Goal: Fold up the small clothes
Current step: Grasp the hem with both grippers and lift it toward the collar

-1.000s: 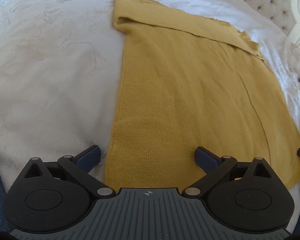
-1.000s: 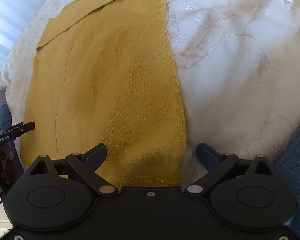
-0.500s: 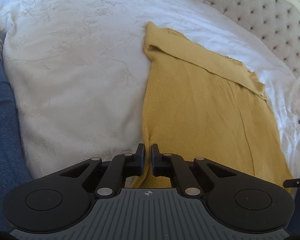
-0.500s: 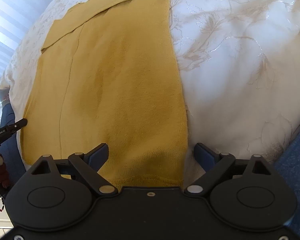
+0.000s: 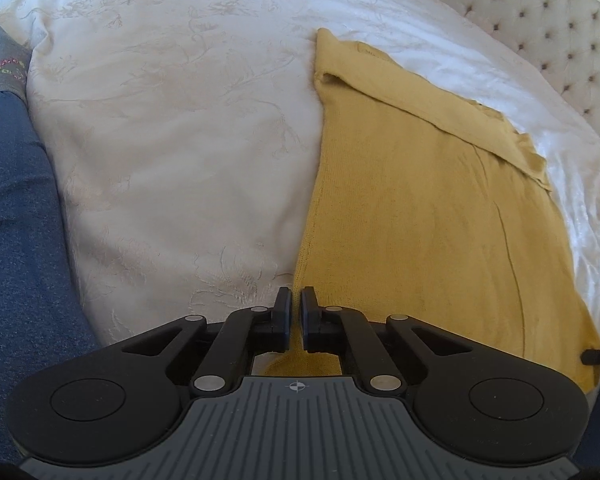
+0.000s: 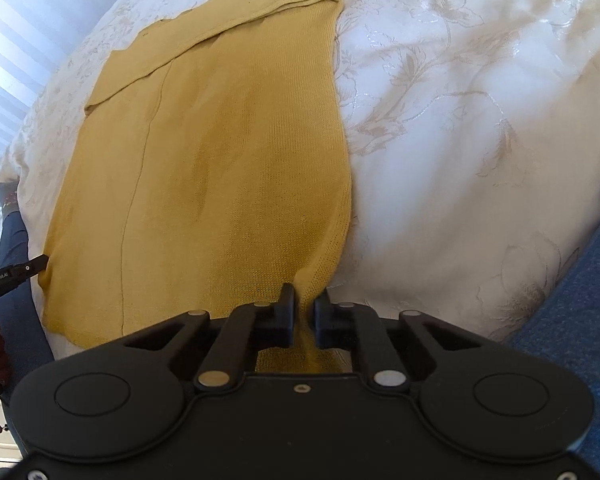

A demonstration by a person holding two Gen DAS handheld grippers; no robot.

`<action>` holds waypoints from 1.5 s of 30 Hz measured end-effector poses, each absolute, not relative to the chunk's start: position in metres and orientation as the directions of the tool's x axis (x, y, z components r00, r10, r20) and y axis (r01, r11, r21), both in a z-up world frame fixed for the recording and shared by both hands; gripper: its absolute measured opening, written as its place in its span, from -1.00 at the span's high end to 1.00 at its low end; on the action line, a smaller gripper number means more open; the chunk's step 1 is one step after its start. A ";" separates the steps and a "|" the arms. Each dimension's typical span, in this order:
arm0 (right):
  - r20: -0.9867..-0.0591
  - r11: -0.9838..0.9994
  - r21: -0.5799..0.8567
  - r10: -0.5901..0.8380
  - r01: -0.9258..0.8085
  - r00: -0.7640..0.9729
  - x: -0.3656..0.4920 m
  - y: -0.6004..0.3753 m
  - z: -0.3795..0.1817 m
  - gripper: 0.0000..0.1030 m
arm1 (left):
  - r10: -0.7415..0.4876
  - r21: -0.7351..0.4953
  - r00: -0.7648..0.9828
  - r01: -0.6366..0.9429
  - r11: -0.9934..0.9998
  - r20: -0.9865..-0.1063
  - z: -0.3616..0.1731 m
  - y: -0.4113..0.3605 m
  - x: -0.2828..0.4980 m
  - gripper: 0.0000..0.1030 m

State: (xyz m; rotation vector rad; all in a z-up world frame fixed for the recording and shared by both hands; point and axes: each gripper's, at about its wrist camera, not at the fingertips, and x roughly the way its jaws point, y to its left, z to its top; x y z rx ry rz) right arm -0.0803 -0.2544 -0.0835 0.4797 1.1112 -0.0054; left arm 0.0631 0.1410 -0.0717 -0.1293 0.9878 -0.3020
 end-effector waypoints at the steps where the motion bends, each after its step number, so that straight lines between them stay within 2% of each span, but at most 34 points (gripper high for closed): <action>1: -0.863 0.908 0.353 0.223 0.225 0.453 -0.082 -0.253 -0.078 0.72 | -0.302 -0.236 0.512 0.192 0.953 -0.804 -0.072 0.142 0.062 0.86; 5: -0.898 0.933 0.283 0.176 0.223 0.403 -0.088 -0.254 -0.079 0.72 | -0.307 -0.241 0.449 0.199 0.950 -0.839 -0.082 0.141 0.065 0.85; 7: -0.905 0.926 0.293 0.188 0.239 0.383 -0.091 -0.259 -0.086 0.72 | -0.310 -0.237 0.418 0.219 0.947 -0.854 -0.083 0.139 0.066 0.83; 9: -0.896 0.916 0.320 0.210 0.241 0.392 -0.093 -0.264 -0.086 0.70 | -0.312 -0.228 0.393 0.246 0.942 -0.865 -0.082 0.138 0.065 0.65; 10: -0.889 0.912 0.334 0.221 0.237 0.401 -0.094 -0.265 -0.085 0.55 | -0.316 -0.228 0.375 0.261 0.938 -0.871 -0.083 0.138 0.065 0.37; 11: -0.883 0.908 0.346 0.230 0.236 0.410 -0.093 -0.267 -0.084 0.53 | -0.334 -0.243 0.338 0.283 0.928 -0.880 -0.085 0.138 0.065 0.16; 15: -0.889 0.903 0.351 0.240 0.246 0.390 -0.089 -0.267 -0.093 0.42 | -0.352 -0.260 0.307 0.301 0.917 -0.884 -0.090 0.138 0.063 0.04; 17: -0.890 0.905 0.354 0.248 0.236 0.383 -0.085 -0.265 -0.095 0.33 | -0.358 -0.269 0.301 0.299 0.916 -0.884 -0.092 0.137 0.064 -0.10; 20: -0.888 0.904 0.367 0.271 0.220 0.371 -0.081 -0.263 -0.098 0.04 | -0.367 -0.273 0.298 0.312 0.910 -0.881 -0.093 0.133 0.064 -0.23; 22: -0.891 0.907 0.362 0.269 0.215 0.365 -0.079 -0.258 -0.099 0.03 | -0.363 -0.262 0.302 0.326 0.908 -0.882 -0.093 0.131 0.062 -0.21; 24: -0.891 0.904 0.369 0.278 0.216 0.359 -0.078 -0.258 -0.100 0.03 | -0.365 -0.267 0.308 0.315 0.911 -0.879 -0.092 0.134 0.063 -0.08; 26: -0.889 0.900 0.378 0.287 0.217 0.357 -0.077 -0.259 -0.100 0.03 | -0.368 -0.279 0.317 0.292 0.915 -0.874 -0.092 0.138 0.063 0.17; 27: -0.887 0.898 0.384 0.293 0.216 0.358 -0.078 -0.259 -0.101 0.02 | -0.376 -0.291 0.321 0.281 0.915 -0.869 -0.092 0.141 0.062 0.23; 28: -0.885 0.897 0.387 0.296 0.215 0.358 -0.076 -0.262 -0.101 0.03 | -0.388 -0.307 0.325 0.272 0.912 -0.863 -0.091 0.144 0.062 0.46; 29: -0.883 0.895 0.392 0.301 0.211 0.360 -0.076 -0.263 -0.101 0.19 | -0.405 -0.329 0.328 0.264 0.907 -0.853 -0.091 0.147 0.061 0.76; 30: -0.879 0.893 0.399 0.308 0.208 0.364 -0.078 -0.265 -0.101 0.39 | -0.417 -0.344 0.337 0.257 0.903 -0.844 -0.089 0.150 0.059 0.83; 31: -0.871 0.887 0.414 0.321 0.204 0.372 -0.080 -0.266 -0.101 0.71 | -0.426 -0.354 0.351 0.252 0.900 -0.834 -0.088 0.152 0.057 0.85; 35: -0.815 0.858 0.475 0.345 0.195 0.465 -0.091 -0.276 -0.087 0.73 | -0.462 -0.400 0.425 0.231 0.887 -0.779 -0.075 0.162 0.051 0.87; 40: -0.683 0.783 0.596 0.376 0.180 0.627 -0.095 -0.290 -0.065 0.74 | -0.513 -0.480 0.489 0.203 0.854 -0.706 -0.057 0.167 0.055 0.87; 45: -0.571 0.783 0.613 0.344 0.108 0.745 -0.073 -0.296 -0.035 0.74 | -0.542 -0.504 0.566 0.241 0.829 -0.621 -0.028 0.158 0.075 0.91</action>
